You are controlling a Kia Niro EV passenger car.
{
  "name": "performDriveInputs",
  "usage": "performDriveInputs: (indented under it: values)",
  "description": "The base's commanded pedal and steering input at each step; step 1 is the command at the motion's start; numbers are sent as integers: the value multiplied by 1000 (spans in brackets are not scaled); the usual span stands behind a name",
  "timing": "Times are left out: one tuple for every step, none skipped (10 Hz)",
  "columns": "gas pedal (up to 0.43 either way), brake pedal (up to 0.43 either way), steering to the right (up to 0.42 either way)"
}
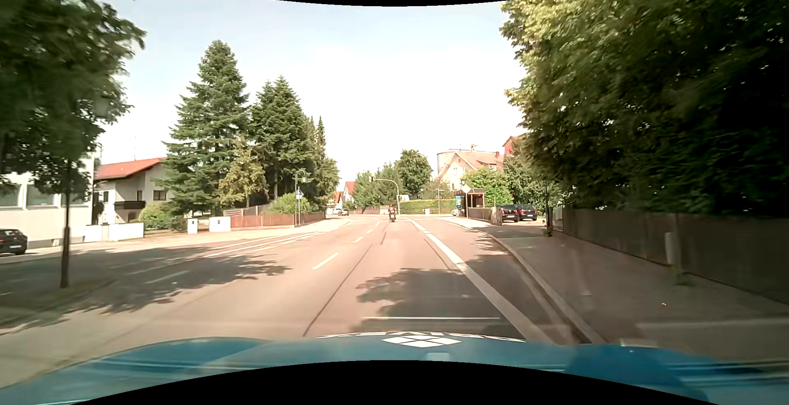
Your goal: Follow the waypoints while adhering to traffic rules and regulations
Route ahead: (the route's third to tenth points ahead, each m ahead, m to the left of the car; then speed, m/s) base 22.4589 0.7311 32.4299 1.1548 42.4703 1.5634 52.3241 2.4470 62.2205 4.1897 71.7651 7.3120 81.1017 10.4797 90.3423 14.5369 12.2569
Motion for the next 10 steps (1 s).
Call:
performDriveInputs:
  values:
    - [39, 0, -5]
    - [39, 0, -5]
    - [39, 0, -6]
    - [39, 0, -6]
    - [39, 0, -6]
    - [39, 0, -6]
    - [39, 0, -6]
    - [39, 0, -6]
    - [39, 0, -6]
    - [39, 0, -6]
